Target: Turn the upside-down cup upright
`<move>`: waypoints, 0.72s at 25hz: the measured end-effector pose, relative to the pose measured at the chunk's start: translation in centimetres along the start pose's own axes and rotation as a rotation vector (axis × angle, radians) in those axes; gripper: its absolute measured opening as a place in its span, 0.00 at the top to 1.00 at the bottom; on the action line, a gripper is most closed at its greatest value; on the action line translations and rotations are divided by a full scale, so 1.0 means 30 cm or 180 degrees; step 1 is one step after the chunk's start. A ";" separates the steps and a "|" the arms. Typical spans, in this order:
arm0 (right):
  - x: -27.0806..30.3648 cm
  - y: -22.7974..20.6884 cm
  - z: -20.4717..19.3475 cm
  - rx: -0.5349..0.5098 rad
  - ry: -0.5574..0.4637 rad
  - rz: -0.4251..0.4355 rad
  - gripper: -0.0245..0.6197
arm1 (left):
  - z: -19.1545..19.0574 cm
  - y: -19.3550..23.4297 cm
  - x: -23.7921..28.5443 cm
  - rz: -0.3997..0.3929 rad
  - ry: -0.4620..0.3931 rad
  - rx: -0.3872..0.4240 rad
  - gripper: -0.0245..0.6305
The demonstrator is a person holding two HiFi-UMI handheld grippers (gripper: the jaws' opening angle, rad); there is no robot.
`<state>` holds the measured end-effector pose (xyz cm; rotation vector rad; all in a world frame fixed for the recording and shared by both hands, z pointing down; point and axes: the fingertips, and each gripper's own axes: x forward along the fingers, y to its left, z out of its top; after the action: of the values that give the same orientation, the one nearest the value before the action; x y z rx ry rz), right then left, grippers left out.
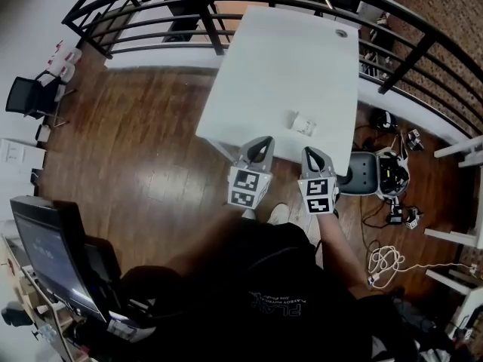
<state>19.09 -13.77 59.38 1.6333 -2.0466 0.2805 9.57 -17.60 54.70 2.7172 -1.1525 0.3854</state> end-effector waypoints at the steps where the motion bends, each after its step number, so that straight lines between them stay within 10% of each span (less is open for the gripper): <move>1: 0.006 -0.007 -0.003 -0.0033 0.0011 0.0021 0.94 | 0.002 0.002 0.006 0.0024 0.0002 0.0015 0.96; 18: 0.163 0.008 -0.028 -0.0830 0.0622 0.0251 0.80 | 0.053 0.152 0.046 0.0022 -0.0040 0.0012 0.97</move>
<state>18.33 -17.48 62.60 1.3180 -1.9122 0.1833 7.46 -22.08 53.82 2.7234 -1.1660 0.3722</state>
